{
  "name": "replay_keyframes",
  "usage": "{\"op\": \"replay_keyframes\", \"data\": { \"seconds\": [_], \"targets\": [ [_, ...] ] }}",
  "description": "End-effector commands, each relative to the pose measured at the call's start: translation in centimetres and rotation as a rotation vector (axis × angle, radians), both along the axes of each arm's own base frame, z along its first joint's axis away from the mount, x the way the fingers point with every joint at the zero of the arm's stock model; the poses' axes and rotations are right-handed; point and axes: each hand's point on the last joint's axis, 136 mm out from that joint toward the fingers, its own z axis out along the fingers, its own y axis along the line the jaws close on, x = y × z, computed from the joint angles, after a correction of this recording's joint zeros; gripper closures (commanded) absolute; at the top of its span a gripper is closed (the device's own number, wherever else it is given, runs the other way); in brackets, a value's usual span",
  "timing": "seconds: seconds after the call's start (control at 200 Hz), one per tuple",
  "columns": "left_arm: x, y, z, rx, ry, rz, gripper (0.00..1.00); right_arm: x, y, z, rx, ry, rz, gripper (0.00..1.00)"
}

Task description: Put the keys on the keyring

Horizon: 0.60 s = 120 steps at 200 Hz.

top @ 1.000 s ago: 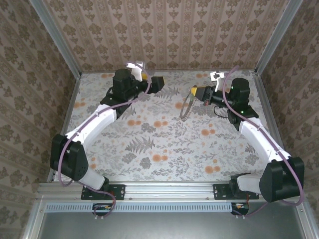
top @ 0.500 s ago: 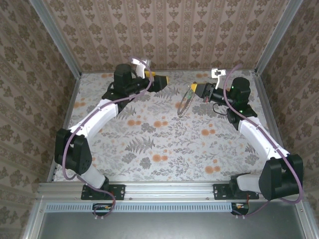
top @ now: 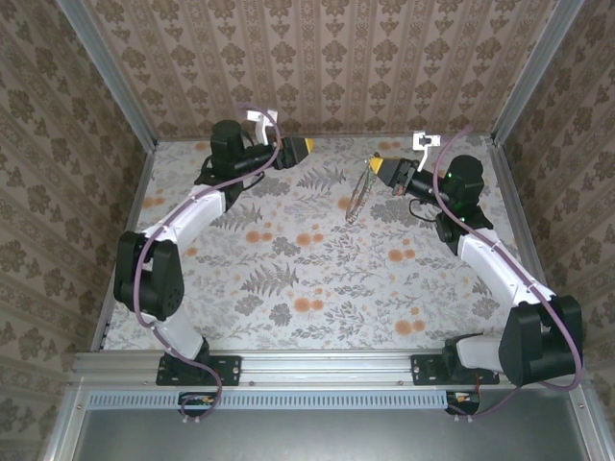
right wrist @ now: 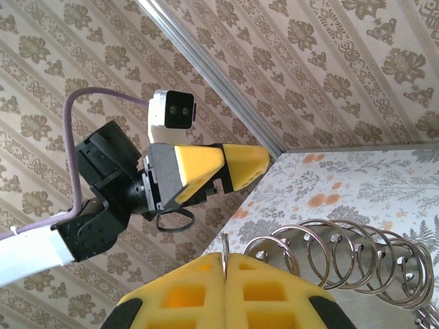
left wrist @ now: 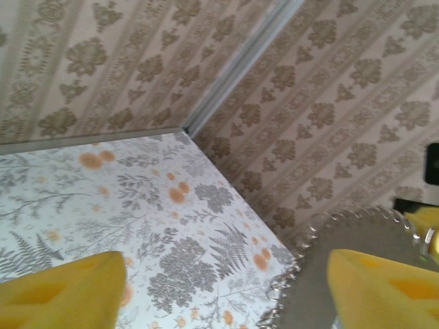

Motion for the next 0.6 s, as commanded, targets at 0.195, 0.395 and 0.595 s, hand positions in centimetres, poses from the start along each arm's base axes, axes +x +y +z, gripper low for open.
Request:
{"op": "replay_keyframes", "data": {
  "seconds": [0.195,0.395,0.595],
  "targets": [
    [-2.0,-2.0,2.9,-0.206,0.044,-0.215,0.46,-0.4,1.1,3.1,0.062,-0.081,0.070,1.00],
    [-2.5,-2.8,3.9,-0.273,0.076,-0.284,0.55,0.0,2.7,3.1,0.084,-0.081,0.120,1.00],
    [-3.4,-4.0,3.5,-0.273,0.090,-0.309,0.64,1.1,4.1,2.4,0.105,-0.060,0.143,1.00]
  ]
}}
